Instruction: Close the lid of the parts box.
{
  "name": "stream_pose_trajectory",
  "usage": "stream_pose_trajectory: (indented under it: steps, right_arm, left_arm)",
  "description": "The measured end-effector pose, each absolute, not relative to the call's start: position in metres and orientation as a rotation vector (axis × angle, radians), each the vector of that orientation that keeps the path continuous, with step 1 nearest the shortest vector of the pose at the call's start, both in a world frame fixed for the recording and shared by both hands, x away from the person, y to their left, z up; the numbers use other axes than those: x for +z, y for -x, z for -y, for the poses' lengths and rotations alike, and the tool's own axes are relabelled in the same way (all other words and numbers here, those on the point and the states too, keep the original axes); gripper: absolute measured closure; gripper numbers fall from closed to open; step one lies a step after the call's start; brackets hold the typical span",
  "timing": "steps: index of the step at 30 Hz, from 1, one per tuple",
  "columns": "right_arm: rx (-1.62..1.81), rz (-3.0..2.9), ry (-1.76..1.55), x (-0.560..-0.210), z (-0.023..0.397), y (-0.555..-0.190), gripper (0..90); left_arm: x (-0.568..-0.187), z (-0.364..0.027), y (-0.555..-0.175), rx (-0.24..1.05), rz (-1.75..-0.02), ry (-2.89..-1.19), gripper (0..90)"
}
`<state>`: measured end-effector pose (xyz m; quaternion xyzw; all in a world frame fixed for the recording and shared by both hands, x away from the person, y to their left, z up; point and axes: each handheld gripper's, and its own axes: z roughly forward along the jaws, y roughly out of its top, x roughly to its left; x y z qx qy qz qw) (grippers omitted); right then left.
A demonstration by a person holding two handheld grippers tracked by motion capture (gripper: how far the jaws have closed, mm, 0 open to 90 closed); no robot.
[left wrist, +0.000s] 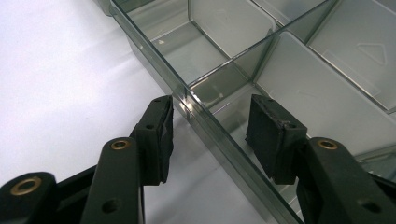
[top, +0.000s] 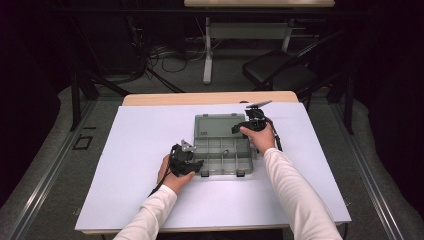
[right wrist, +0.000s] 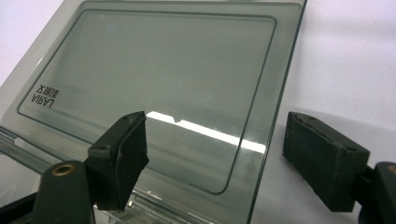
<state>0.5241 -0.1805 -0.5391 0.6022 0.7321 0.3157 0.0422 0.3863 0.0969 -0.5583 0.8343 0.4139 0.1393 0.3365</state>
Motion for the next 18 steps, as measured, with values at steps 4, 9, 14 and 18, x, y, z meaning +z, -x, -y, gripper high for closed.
stream_pose_trajectory:
  steps: [4,9,14,18]
  right_arm:
    - [0.982,-2.249,-1.848,-0.5404,0.1802,-0.5242,22.1]
    - [0.990,-2.258,-1.858,-0.5416,0.1796,-0.5247,22.4]
    - [0.996,-2.268,-1.855,-0.5415,0.1795,-0.5246,23.6]
    - [0.999,-2.268,-1.855,-0.5412,0.1808,-0.5246,25.1]
  left_arm:
    - [-0.5583,-0.0970,-0.3864,0.363,-1.080,-2.174,50.6]
    - [-0.5584,-0.0969,-0.3862,0.363,-1.081,-2.173,50.5]
    - [-0.5584,-0.0969,-0.3863,0.363,-1.081,-2.173,50.5]
    - [-0.5583,-0.0969,-0.3864,0.363,-1.080,-2.174,50.5]
